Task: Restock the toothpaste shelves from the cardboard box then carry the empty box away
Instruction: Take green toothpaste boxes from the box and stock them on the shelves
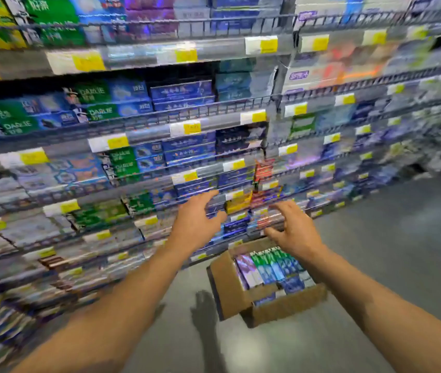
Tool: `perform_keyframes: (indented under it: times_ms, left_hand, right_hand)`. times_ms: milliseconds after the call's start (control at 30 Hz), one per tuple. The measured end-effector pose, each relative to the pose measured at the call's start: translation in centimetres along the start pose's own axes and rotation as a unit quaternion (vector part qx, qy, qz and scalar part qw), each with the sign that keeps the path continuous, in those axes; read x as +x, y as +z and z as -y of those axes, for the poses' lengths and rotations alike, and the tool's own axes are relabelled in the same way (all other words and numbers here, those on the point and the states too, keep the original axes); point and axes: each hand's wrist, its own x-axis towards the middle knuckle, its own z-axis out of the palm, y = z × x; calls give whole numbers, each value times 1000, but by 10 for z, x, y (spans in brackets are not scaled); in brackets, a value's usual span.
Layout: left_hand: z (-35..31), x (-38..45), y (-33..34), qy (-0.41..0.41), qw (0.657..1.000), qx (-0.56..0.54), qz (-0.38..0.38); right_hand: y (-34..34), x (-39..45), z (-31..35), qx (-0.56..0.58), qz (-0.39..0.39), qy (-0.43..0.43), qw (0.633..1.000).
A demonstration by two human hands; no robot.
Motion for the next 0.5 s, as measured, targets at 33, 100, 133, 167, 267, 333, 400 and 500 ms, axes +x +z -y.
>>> perform_keyframes:
  times_ms: [33,100,133,167,267,333,400,500]
  left_hand:
    - [-8,-4,20,-4,1000,0,5]
    - [-25,-12,63,-17,1000,-5,19]
    - [-33,-15,84,-24,999,-6,27]
    - [-41,-18,104,-30,999,-3,34]
    - [-62,-23,158,-55,997,6,57]
    - [-73,-24,185,-69,996,12,61]
    - [-79,-23,207,-78,995,4,64]
    - [-79,-14,238,-108,993,-12,54]
  right_hand:
    - [-6,-8,-21,7,2,9,1000]
    - [-19,-26,-64,15,16,20,1000]
    - [-24,-34,-84,10,24,17,1000]
    - [-28,-41,-105,3,35,20,999]
    - [-36,-60,-159,-6,64,47,997]
    - [-35,-66,-189,-3,84,64,994]
    - [-32,-67,-212,2,111,74,991]
    - [-17,-60,-241,12,144,81,986]
